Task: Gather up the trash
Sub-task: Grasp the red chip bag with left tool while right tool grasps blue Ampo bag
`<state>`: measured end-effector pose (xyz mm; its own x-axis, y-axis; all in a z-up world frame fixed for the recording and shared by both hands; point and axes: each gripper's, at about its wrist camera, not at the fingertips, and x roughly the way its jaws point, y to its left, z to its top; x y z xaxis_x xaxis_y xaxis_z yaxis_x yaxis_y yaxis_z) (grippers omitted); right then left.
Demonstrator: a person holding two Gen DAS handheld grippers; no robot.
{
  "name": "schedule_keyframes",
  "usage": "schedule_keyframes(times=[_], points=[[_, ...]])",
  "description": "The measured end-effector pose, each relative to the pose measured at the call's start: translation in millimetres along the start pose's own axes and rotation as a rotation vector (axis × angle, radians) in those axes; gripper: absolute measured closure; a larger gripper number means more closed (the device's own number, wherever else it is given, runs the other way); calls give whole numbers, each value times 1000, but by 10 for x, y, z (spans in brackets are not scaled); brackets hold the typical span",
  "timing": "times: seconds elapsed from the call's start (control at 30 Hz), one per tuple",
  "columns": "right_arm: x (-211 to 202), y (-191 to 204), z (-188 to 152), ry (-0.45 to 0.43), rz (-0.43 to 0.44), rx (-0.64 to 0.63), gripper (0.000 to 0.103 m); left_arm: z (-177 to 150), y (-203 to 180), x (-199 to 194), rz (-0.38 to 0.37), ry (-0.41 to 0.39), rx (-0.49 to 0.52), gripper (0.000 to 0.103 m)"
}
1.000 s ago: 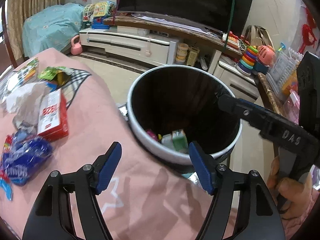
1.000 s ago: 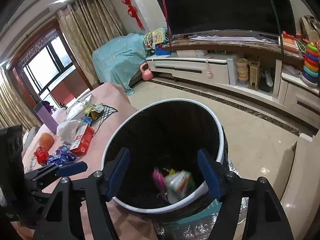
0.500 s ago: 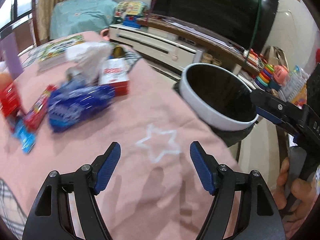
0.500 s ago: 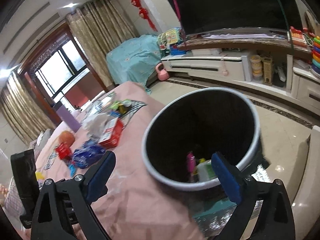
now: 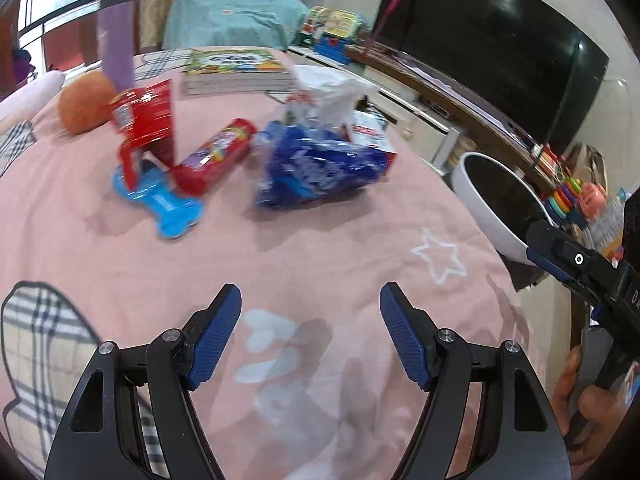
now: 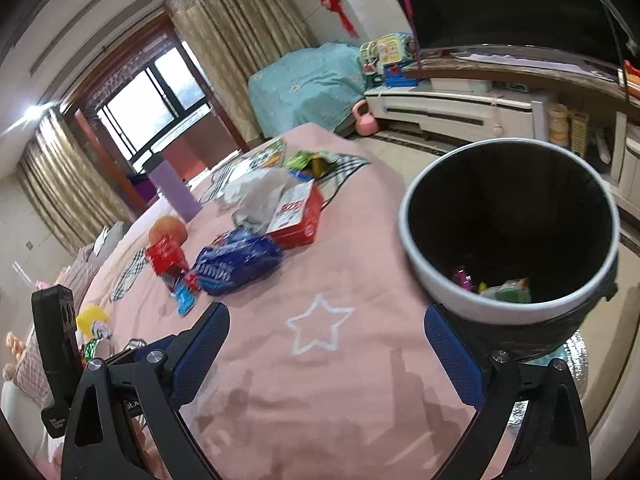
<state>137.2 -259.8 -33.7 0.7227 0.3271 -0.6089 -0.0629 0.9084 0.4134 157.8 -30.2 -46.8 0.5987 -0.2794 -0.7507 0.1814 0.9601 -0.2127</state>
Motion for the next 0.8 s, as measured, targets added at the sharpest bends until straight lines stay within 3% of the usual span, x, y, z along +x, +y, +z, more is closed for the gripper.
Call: schedule_keyframes(times=[0.33, 0.8], points=[[184, 253, -10, 7, -9, -34, 4, 5, 374, -80, 31, -17, -61, 29], [518, 520, 14, 64, 54, -9, 5, 177, 800, -106, 80, -45, -119, 29]])
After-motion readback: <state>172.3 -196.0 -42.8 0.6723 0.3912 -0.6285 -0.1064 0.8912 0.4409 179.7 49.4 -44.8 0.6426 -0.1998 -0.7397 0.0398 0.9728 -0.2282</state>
